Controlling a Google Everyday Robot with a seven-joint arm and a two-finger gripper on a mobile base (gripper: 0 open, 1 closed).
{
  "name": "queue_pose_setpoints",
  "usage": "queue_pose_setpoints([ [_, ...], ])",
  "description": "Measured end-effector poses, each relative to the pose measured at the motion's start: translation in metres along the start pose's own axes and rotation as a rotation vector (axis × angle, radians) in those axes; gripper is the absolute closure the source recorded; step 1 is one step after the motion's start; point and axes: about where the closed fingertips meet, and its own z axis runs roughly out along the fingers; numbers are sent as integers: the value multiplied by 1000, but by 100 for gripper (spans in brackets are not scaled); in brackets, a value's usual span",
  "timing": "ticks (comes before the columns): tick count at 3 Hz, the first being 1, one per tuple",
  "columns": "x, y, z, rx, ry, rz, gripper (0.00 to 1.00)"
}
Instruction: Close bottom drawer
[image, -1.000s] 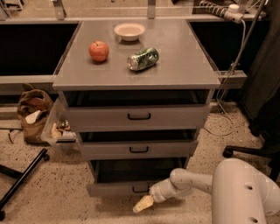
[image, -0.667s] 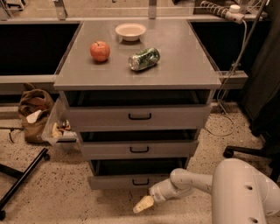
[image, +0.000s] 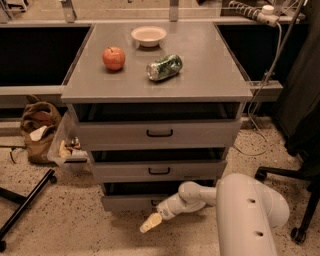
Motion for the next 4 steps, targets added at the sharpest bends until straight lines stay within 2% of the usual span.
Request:
queue_pose_setpoints([
  [1,0,0,0,0,0,0,0],
  [2,-14,-11,-6,20,-32,-10,0],
  [3,-54,-26,-5,21,-79,-45,0],
  [4,-54,-26,-4,19,-79,-46,0],
])
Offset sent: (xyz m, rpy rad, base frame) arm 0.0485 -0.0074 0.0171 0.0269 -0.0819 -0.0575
